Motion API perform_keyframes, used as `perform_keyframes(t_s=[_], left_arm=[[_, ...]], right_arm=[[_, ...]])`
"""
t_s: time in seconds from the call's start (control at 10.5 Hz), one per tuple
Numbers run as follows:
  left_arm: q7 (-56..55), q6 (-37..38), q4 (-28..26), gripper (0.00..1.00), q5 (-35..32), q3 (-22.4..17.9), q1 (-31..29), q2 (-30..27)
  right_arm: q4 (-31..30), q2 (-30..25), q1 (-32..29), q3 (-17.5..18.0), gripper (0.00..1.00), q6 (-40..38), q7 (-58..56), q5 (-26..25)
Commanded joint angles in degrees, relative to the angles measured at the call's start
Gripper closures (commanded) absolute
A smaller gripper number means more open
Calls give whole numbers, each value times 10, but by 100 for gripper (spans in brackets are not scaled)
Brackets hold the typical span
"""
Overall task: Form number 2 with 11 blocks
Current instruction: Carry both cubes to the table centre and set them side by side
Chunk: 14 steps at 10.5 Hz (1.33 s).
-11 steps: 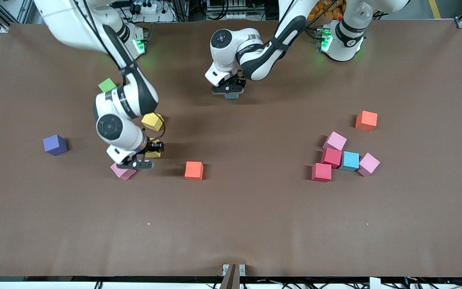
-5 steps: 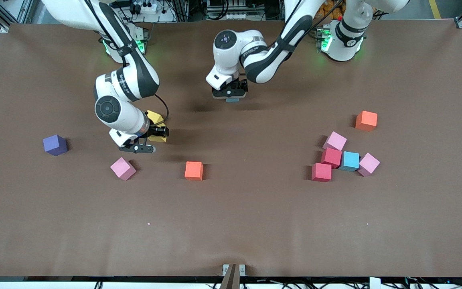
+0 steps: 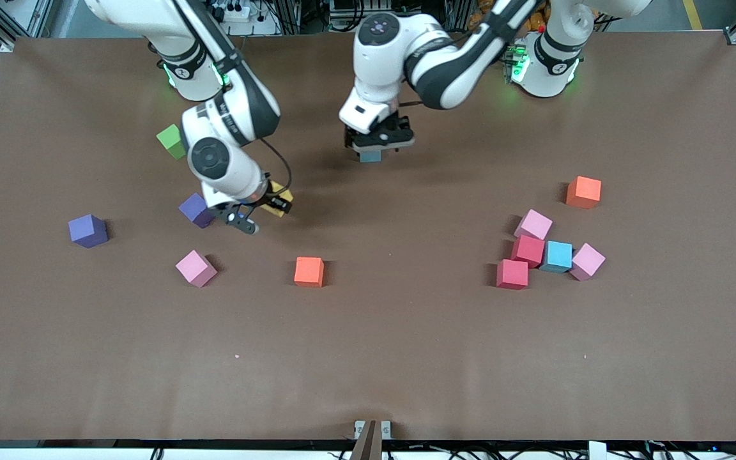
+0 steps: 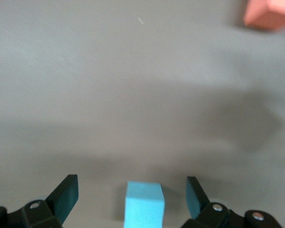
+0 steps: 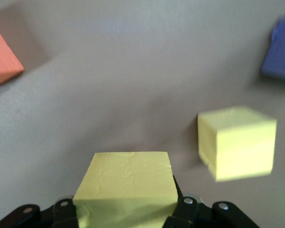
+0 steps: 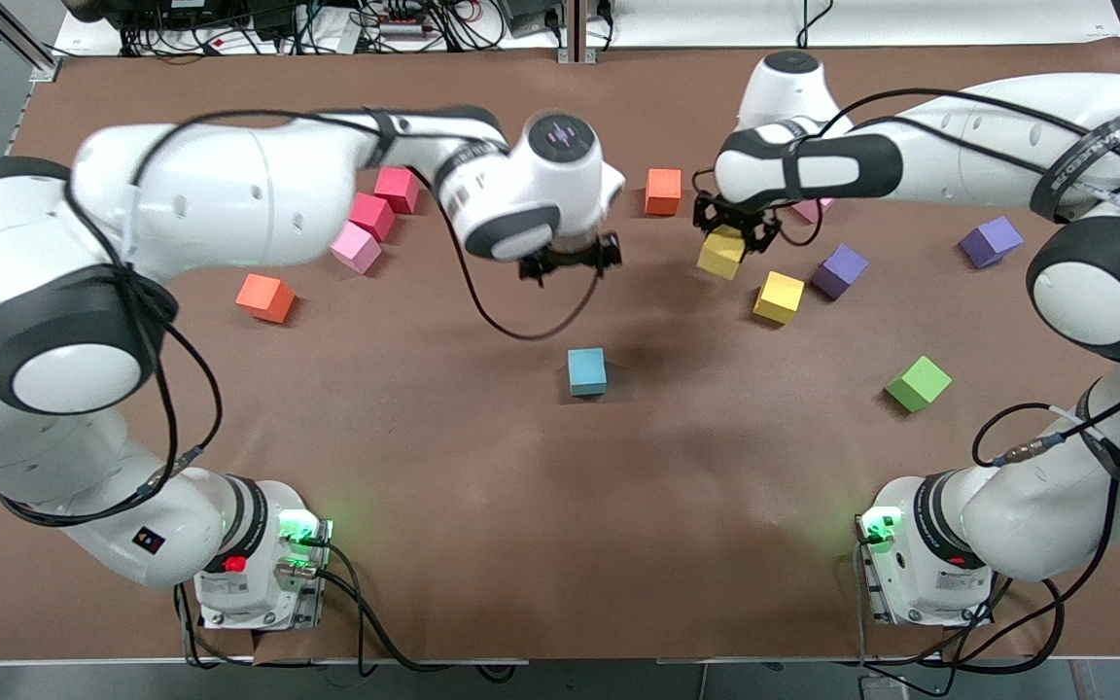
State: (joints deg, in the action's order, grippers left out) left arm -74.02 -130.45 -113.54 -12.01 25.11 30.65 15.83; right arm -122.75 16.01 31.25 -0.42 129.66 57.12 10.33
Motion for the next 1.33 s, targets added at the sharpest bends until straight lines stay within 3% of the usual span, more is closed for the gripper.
perform_keyframes(t_s=[0.0, 0.19, 0.57, 0.76, 0.95, 1.24], left_arm=[[35, 14, 3, 0, 23, -10, -72, 1], [142, 14, 17, 0, 23, -77, -82, 17], [397, 14, 65, 0, 29, -173, -82, 48], [439, 14, 117, 0, 30, -189, -82, 96], [447, 7, 123, 0, 29, -218, -86, 114], [512, 1, 128, 0, 87, -231, -104, 125]], right_arm=[[-45, -22, 18, -1, 69, 16, 96, 11], [-77, -31, 52, -2, 69, 72, 198, 45], [-116, -29, 122, -2, 69, 133, 410, 48], [-122, -27, 169, -2, 69, 163, 523, 48], [-120, -27, 200, -2, 69, 184, 620, 48], [-127, -23, 208, -2, 69, 188, 654, 48]])
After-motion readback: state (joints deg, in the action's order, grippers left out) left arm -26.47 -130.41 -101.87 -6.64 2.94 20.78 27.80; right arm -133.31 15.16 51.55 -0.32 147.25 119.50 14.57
